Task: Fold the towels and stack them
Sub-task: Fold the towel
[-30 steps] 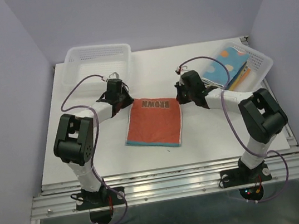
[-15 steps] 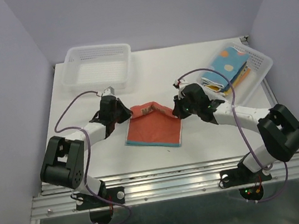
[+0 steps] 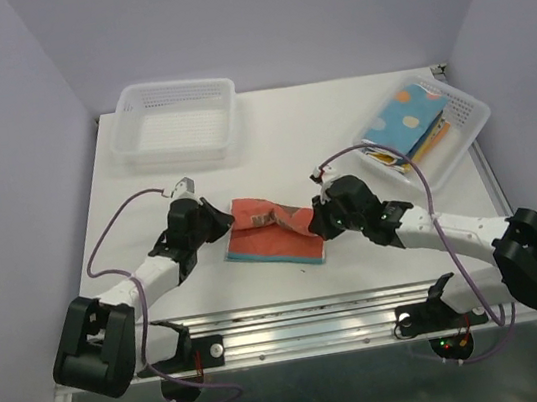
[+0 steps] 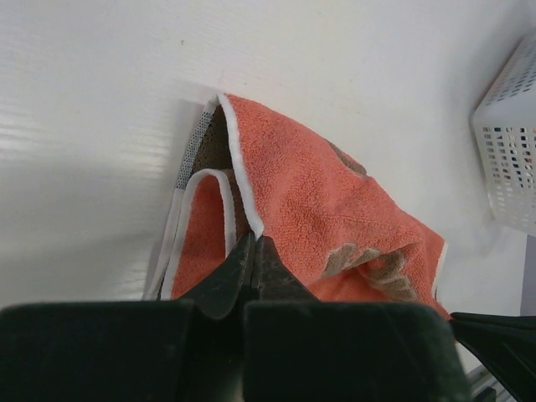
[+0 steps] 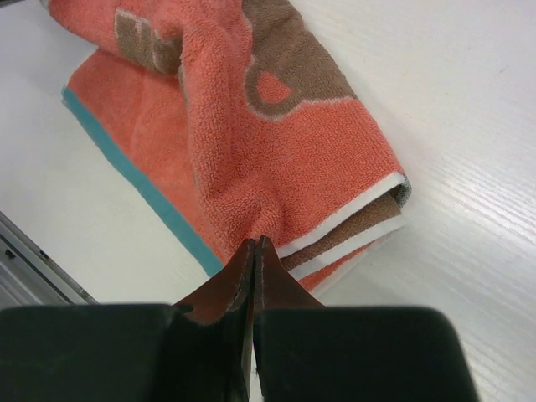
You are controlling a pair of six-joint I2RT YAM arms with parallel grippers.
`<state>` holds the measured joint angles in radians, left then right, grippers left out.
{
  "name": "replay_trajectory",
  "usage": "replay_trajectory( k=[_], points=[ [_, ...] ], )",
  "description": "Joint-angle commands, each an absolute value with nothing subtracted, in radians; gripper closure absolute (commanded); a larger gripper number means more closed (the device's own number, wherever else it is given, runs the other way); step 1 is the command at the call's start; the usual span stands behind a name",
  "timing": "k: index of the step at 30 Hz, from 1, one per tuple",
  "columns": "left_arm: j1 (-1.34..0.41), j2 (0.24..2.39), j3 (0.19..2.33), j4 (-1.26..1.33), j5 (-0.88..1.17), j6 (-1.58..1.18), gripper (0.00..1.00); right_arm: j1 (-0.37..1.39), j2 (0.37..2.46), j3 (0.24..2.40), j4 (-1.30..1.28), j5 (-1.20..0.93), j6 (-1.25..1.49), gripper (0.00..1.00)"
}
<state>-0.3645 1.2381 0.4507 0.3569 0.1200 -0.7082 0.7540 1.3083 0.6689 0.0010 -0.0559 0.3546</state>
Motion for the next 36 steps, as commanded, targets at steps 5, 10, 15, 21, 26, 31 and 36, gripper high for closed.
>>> replay_trajectory(
  k=[5, 10, 15, 21, 26, 31, 36],
  points=[
    [-0.364, 1.077, 0.322, 0.391, 0.114, -0.758, 1.0, 0.801, 1.204, 0.604, -0.029, -0.04, 0.405, 0.99],
    [-0.365, 1.009, 0.265, 0.382, 0.109, -0.77, 1.0, 0.816, 1.163, 0.557, -0.02, -0.067, 0.422, 0.99],
    [-0.365, 0.993, 0.224, 0.383, 0.103, -0.781, 1.0, 0.824, 1.161, 0.514, 0.044, -0.112, 0.442, 0.99],
    [-0.365, 0.988, 0.198, 0.385, 0.121, -0.802, 1.0, 0.83, 1.207, 0.503, 0.071, -0.104, 0.451, 0.99],
    [-0.364, 0.962, 0.179, 0.35, 0.118, -0.815, 1.0, 0.833, 1.195, 0.483, 0.074, -0.106, 0.46, 0.99],
    [-0.364, 0.924, 0.206, 0.236, 0.121, -0.824, 0.84, 0.836, 1.175, 0.456, 0.087, -0.144, 0.466, 0.83],
    [-0.364, 0.812, 0.241, 0.088, 0.075, -0.839, 0.46, 0.838, 1.152, 0.433, 0.078, -0.183, 0.471, 0.54]
  ],
)
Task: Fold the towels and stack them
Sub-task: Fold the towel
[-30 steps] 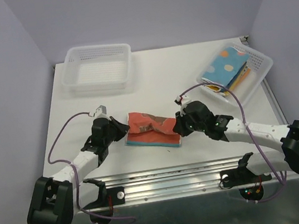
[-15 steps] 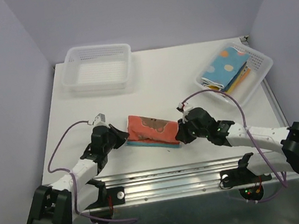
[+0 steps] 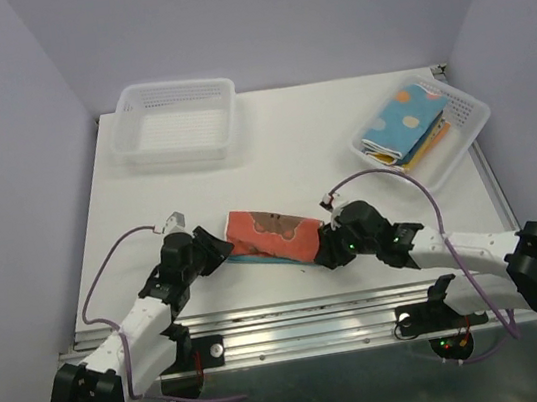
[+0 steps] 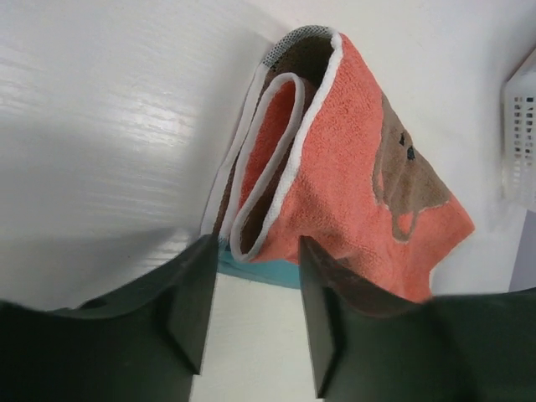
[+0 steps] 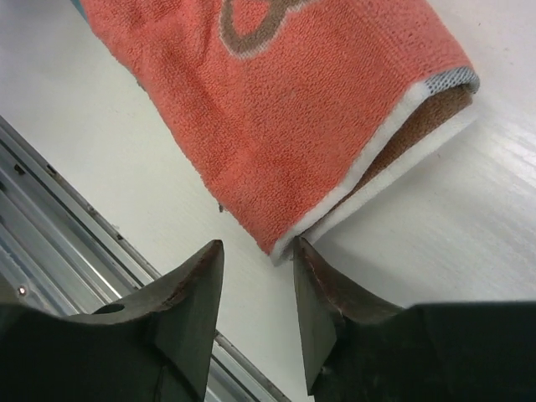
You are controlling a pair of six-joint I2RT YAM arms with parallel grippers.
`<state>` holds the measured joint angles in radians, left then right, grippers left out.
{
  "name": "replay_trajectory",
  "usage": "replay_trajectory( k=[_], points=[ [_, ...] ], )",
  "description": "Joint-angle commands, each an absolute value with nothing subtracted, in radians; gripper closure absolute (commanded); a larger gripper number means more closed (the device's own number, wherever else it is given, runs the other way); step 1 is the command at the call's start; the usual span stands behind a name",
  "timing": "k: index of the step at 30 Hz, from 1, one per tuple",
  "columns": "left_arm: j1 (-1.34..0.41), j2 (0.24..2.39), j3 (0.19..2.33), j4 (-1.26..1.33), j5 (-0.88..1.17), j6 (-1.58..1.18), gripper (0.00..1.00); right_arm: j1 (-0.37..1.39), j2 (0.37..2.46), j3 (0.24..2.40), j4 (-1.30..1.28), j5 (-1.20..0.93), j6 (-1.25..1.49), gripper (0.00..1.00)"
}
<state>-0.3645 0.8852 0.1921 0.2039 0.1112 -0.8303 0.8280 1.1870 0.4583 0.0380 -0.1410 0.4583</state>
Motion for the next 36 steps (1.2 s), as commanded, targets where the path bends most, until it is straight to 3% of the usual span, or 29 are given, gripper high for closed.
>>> replay_trajectory(
  k=[1, 3, 5, 11, 17, 28, 31, 36],
  points=[
    [-0.364, 0.777, 0.245, 0.068, 0.055, -0.841, 0.38, 0.838, 1.134, 0.433, 0.075, -0.184, 0.469, 0.51],
    [-0.364, 0.749, 0.265, 0.037, 0.046, -0.835, 0.15, 0.838, 1.111, 0.436, 0.061, -0.175, 0.489, 0.31],
    [-0.364, 0.73, 0.285, 0.026, 0.046, -0.821, 0.01, 0.839, 1.076, 0.446, 0.051, -0.152, 0.505, 0.0],
    [-0.364, 0.836, 0.397, 0.04, 0.049, -0.773, 0.01, 0.839, 1.048, 0.525, -0.058, 0.116, 0.736, 0.0],
    [-0.426, 0.989, 0.538, 0.121, 0.137, -0.713, 0.01, 0.839, 1.161, 0.581, -0.112, 0.239, 0.86, 0.0],
    [-0.526, 1.218, 0.548, 0.256, 0.207, -0.709, 0.01, 0.838, 1.316, 0.6, 0.046, 0.267, 0.9, 0.0],
    [-0.526, 1.244, 0.5, 0.262, 0.192, -0.709, 0.01, 0.839, 1.348, 0.598, 0.063, 0.261, 0.916, 0.04],
    [-0.526, 1.22, 0.43, 0.229, 0.164, -0.722, 0.01, 0.839, 1.381, 0.578, 0.098, 0.226, 0.936, 0.2]
  ],
)
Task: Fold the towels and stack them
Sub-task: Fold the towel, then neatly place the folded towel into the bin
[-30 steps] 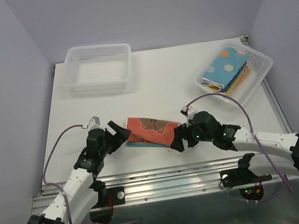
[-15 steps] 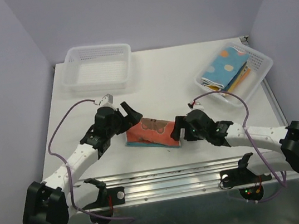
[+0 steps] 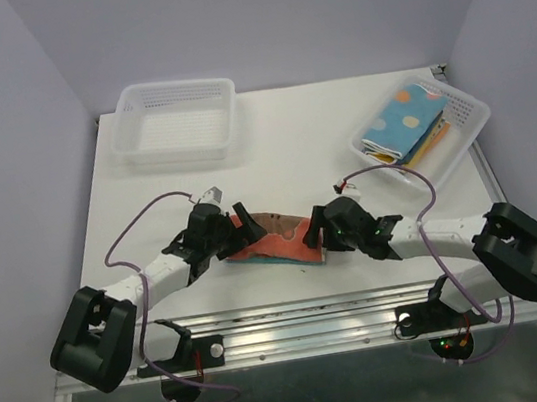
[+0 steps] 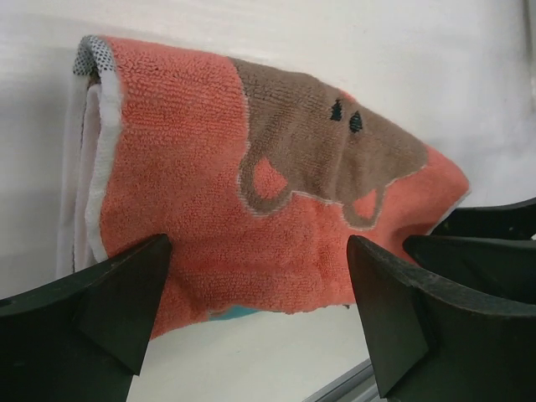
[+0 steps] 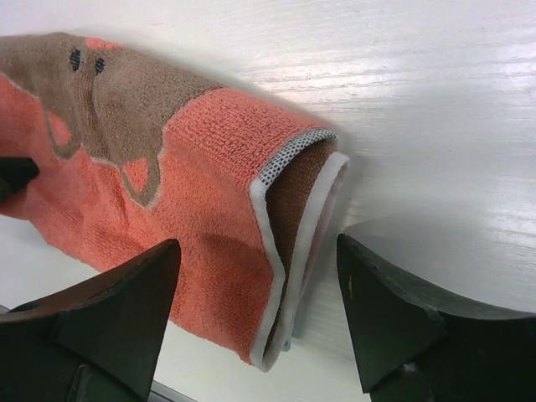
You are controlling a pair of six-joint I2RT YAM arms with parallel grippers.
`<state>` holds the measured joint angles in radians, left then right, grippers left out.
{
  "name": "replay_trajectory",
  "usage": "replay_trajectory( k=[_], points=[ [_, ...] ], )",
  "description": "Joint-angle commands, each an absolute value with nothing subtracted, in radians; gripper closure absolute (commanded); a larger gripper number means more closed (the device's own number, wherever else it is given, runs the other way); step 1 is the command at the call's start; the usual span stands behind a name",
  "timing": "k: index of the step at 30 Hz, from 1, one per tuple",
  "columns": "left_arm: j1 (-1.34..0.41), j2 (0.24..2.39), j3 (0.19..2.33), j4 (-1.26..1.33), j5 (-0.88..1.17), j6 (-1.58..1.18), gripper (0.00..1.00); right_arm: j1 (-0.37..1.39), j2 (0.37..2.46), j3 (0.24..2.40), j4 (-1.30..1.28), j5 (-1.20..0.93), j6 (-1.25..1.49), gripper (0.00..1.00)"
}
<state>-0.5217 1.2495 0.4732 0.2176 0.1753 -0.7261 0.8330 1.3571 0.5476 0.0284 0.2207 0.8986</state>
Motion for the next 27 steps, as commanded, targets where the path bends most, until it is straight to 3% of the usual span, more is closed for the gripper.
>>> replay_trajectory(
  k=[1, 7, 13, 14, 18, 21, 27],
  points=[
    [-0.526, 1.207, 0.423, 0.221, 0.16, -0.726, 0.01, 0.838, 1.382, 0.578, 0.1, 0.219, 0.937, 0.21],
    [-0.526, 1.14, 0.381, 0.17, 0.103, -0.741, 0.01, 0.839, 1.4, 0.555, 0.12, 0.183, 0.949, 0.3],
    [-0.526, 1.115, 0.396, 0.167, 0.117, -0.739, 0.01, 0.838, 1.448, 0.552, 0.123, 0.169, 0.965, 0.46],
    [-0.526, 1.098, 0.399, 0.164, 0.118, -0.738, 0.01, 0.838, 1.453, 0.552, 0.124, 0.172, 0.965, 0.57],
    [-0.526, 1.039, 0.449, 0.103, 0.098, -0.729, 0.01, 0.839, 1.447, 0.554, 0.152, 0.21, 0.918, 0.84],
    [-0.526, 0.974, 0.512, 0.04, 0.058, -0.716, 0.01, 0.838, 1.434, 0.603, 0.135, 0.236, 0.801, 0.96],
    [-0.525, 0.862, 0.571, -0.107, -0.141, -0.73, 0.01, 0.836, 1.473, 0.781, -0.039, 0.264, 0.412, 0.99]
  ],
)
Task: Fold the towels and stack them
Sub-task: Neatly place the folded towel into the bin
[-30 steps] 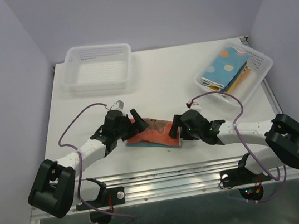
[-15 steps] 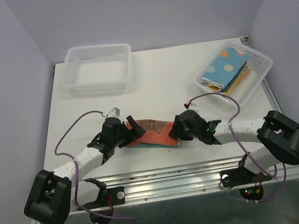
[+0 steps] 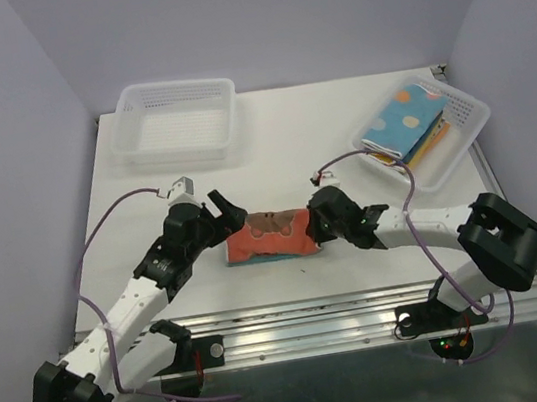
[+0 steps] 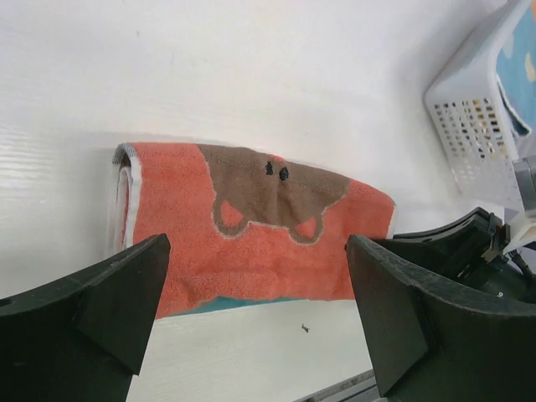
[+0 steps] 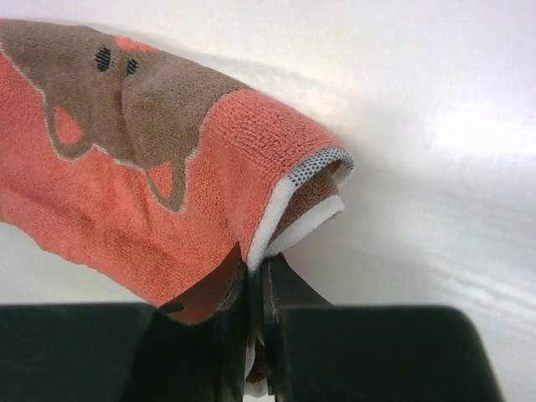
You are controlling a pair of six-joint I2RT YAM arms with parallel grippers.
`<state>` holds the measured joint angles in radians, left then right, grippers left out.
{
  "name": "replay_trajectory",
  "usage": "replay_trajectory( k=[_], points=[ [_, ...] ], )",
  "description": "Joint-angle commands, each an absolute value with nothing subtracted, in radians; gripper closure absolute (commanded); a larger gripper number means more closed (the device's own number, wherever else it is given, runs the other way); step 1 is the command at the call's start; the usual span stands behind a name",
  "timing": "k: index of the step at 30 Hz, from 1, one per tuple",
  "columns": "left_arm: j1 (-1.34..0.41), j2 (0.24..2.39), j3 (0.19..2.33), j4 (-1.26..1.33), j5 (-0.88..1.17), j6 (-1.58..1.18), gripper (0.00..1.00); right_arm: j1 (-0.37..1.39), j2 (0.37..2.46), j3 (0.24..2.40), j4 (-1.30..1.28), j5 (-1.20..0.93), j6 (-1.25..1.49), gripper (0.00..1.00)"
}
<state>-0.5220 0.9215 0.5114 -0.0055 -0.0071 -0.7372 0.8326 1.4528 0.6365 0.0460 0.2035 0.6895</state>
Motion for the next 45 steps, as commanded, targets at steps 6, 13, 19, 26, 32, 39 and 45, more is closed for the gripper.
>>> replay_trajectory(
  k=[6, 13, 19, 26, 32, 39, 45],
  points=[
    [-0.523, 0.798, 0.6, -0.169, -0.21, -0.733, 0.01, 0.781, 1.476, 0.899, -0.129, 0.282, 0.079, 0.99],
    [-0.522, 0.805, 0.627, -0.227, -0.296, -0.747, 0.01, 0.724, 1.399, 0.927, -0.279, 0.242, -0.447, 0.99],
    [-0.508, 0.847, 0.644, -0.23, -0.304, -0.742, 0.01, 0.547, 1.325, 0.98, -0.343, 0.14, -0.662, 0.97],
    [-0.486, 0.896, 0.66, -0.244, -0.325, -0.738, 0.01, 0.373, 1.35, 1.144, -0.485, 0.084, -0.867, 0.97],
    [-0.453, 0.899, 0.667, -0.255, -0.357, -0.739, 0.01, 0.258, 1.457, 1.334, -0.548, 0.132, -0.983, 0.97],
    [-0.437, 0.91, 0.684, -0.285, -0.394, -0.749, 0.01, 0.167, 1.58, 1.501, -0.601, 0.193, -1.049, 0.98],
    [-0.43, 0.911, 0.692, -0.302, -0.419, -0.756, 0.01, 0.114, 1.652, 1.601, -0.609, 0.207, -1.115, 0.99]
  ],
)
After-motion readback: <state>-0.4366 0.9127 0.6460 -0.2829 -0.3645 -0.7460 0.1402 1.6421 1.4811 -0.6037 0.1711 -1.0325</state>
